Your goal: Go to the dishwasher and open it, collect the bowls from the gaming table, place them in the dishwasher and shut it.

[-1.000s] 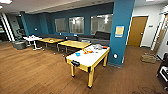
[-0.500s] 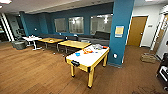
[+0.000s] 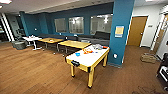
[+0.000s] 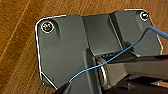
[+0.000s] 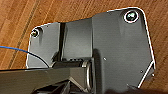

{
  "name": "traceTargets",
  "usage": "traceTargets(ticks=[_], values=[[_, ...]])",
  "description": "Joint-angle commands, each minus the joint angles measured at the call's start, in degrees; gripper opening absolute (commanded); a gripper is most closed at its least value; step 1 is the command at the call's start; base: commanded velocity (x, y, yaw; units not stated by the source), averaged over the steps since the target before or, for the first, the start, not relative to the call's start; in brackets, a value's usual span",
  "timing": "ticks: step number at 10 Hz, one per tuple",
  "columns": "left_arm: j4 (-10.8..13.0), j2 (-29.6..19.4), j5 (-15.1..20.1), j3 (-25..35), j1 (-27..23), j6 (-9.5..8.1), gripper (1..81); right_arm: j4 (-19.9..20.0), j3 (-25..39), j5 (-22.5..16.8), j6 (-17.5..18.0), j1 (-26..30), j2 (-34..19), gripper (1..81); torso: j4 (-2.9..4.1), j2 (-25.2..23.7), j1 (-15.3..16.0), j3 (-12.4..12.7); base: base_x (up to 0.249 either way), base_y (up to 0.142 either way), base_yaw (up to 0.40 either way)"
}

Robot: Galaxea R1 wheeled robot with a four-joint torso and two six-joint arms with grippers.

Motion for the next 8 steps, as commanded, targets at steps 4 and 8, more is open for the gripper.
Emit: traceTargets(ticks=[4, 8], values=[[-0.23, 0.27, 2.68, -0.15, -3.17, 0.19, 81.1, -0.13, 0.04, -2.88, -0.22, 2.92, 0.46, 81.1, 0.00, -0.04, -0.13, 0.00, 0.115, 0.000, 0.000], [-0.32, 0.19, 2.68, -0.15, -3.09, 0.19, 81.1, -0.04, 0.04, -2.88, -0.22, 2.83, 0.46, 81.1, 0.00, 0.00, -0.06, 0.00, 0.118, 0.000, 0.000]])
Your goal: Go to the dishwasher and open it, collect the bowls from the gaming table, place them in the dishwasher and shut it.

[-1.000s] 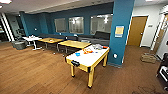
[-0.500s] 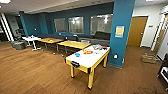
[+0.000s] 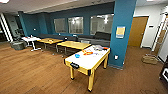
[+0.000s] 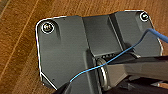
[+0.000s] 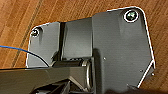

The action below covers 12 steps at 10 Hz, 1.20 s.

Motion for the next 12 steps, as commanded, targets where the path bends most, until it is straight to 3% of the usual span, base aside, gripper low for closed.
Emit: traceTargets(ticks=[1, 6, 12], values=[[-0.27, 0.19, 2.92, -0.15, -3.15, 0.19, 81.1, -0.02, 0.07, -2.87, -0.19, 2.87, 0.46, 81.1, 0.00, 0.00, 0.00, 0.00, 0.108, 0.000, 0.000], [-0.27, 0.19, 2.92, -0.15, -3.06, 0.19, 81.1, -0.02, 0.24, -2.87, -0.19, 2.95, 0.37, 81.1, 0.00, 0.00, -0.02, 0.00, 0.108, 0.000, 0.000], [-0.36, 0.19, 2.92, -0.15, -2.97, 0.19, 81.1, -0.11, 0.16, -2.87, -0.19, 2.95, 0.46, 81.1, 0.00, 0.00, -0.02, 0.00, 0.108, 0.054, 0.000]])
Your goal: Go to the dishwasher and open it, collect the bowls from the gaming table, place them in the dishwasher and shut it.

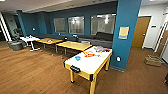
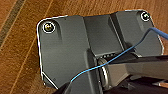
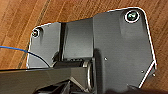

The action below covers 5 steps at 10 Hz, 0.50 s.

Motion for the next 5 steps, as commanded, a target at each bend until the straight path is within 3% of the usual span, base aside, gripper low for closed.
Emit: traceTargets(ticks=[1, 5], values=[[-0.27, 0.37, 2.90, -0.13, -2.97, 0.19, 81.1, -0.11, 0.24, -2.90, -0.19, 2.98, 0.31, 81.1, 0.00, 0.00, 0.00, 0.00, 0.110, 0.000, 0.000], [-0.27, 0.55, 2.90, -0.13, -2.97, 0.19, 81.1, -0.11, 0.24, -2.90, -0.19, 2.90, 0.31, 81.1, 0.00, 0.00, 0.00, 0.00, 0.121, 0.000, 0.000]])
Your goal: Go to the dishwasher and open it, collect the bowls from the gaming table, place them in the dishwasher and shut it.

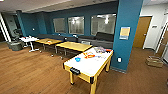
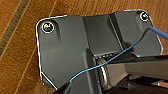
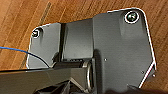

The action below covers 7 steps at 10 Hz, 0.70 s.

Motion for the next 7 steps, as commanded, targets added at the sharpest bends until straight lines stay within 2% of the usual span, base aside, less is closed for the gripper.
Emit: traceTargets(ticks=[1, 7], values=[[-0.26, 0.36, 3.03, -0.15, -3.13, 0.19, 81.1, -0.11, 0.31, -2.95, -0.19, 2.87, 0.37, 81.1, 0.00, 0.00, 0.00, 0.00, 0.122, 0.000, 0.000], [-0.26, 0.36, 3.03, -0.15, -3.13, 0.19, 81.1, -0.11, 0.13, -2.95, -0.19, 2.87, 0.37, 81.1, 0.00, 0.00, 0.02, 0.00, 0.118, 0.000, 0.000]])
